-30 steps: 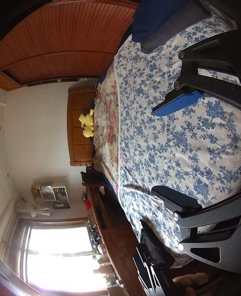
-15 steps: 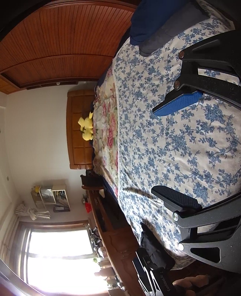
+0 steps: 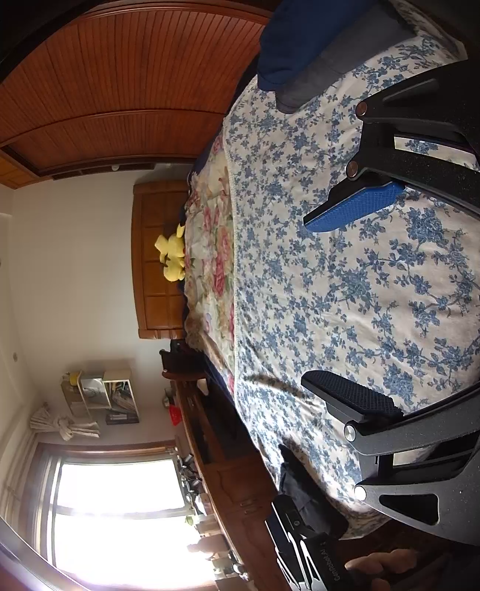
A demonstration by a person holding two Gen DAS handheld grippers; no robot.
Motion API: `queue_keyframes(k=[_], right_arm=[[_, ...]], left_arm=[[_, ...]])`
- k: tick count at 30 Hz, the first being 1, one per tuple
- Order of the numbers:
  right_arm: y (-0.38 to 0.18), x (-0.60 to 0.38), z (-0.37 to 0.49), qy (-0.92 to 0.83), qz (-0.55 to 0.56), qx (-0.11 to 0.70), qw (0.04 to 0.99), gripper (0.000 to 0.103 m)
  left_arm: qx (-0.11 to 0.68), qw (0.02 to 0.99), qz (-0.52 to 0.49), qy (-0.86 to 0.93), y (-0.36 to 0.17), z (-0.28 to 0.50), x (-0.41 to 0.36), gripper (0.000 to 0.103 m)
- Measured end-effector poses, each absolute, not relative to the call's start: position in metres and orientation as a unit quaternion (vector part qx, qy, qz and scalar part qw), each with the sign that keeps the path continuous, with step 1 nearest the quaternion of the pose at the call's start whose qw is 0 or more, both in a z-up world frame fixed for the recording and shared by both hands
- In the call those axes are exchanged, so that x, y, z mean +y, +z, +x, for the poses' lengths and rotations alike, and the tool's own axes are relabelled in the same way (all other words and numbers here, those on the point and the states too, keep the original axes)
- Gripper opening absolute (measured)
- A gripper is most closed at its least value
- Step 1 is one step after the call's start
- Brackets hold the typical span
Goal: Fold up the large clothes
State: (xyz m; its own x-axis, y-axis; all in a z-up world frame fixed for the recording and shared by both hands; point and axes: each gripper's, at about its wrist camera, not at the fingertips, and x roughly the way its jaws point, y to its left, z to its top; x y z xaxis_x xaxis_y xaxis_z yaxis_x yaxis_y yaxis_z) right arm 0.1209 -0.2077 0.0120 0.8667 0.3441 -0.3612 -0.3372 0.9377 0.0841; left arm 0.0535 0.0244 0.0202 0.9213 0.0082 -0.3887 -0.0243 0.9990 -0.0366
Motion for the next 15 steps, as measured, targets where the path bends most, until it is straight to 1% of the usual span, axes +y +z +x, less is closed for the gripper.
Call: queue_keyframes(k=[15], right_arm=[[0.0088, -0.2079, 0.1216, 0.176, 0.011, 0.192, 0.965, 0.079]], left_arm=[[0.197, 0.980, -0.016, 0.008, 0.0179, 0.0531, 0.0238, 0.059]])
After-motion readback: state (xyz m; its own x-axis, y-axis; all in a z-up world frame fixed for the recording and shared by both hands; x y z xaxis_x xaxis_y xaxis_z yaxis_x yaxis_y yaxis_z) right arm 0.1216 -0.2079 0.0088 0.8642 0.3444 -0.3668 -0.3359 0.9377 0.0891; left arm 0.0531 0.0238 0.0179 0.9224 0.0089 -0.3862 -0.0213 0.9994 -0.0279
